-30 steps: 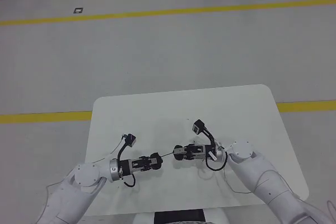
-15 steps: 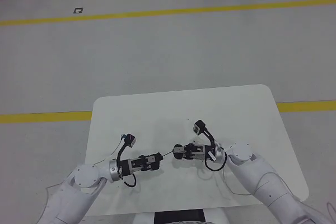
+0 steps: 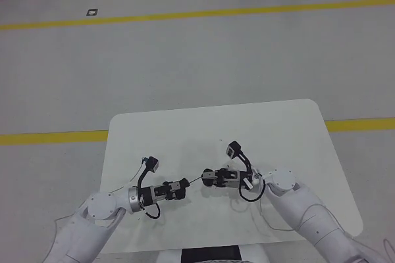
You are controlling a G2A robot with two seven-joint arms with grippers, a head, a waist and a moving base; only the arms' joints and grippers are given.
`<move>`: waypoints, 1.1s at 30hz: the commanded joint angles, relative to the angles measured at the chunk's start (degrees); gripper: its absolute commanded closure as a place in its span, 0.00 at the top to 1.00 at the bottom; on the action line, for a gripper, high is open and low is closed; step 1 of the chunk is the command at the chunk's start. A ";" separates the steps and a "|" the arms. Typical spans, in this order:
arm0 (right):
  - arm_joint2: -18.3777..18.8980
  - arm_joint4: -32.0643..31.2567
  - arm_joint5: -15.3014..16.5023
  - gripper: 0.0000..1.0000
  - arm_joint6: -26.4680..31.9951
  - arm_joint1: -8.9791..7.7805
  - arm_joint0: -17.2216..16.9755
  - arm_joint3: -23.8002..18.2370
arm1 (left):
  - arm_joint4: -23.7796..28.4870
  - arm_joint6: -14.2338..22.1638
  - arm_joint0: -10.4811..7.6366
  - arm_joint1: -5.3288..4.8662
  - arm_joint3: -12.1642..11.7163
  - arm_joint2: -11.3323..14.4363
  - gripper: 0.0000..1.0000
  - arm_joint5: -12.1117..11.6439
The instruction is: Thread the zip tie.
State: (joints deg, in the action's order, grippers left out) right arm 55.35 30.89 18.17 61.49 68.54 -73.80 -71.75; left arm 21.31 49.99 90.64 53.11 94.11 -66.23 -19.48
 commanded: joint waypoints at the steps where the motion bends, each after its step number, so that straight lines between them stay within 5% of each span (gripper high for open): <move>1: 0.15 0.38 0.19 0.00 -0.02 -0.02 -0.13 -0.14 | 0.00 0.00 0.00 0.00 0.00 0.00 1.00 0.00; 12: 0.15 7.23 1.31 0.00 2.97 0.46 -0.50 0.72 | 4.60 2.24 -1.30 1.23 -1.36 0.68 1.00 0.00; 29: -1.05 12.70 1.31 0.00 6.23 2.10 0.15 2.57 | 10.60 12.31 -1.80 6.46 -5.77 -2.11 1.00 0.00; 33: -1.09 12.60 1.31 0.00 6.23 2.12 0.20 2.66 | 10.19 12.39 -1.90 6.53 -5.68 -2.25 1.00 0.00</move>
State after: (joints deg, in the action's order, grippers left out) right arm 54.25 43.49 19.48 67.72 70.67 -73.59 -69.07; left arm 31.48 62.44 88.73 59.66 88.44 -68.50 -19.48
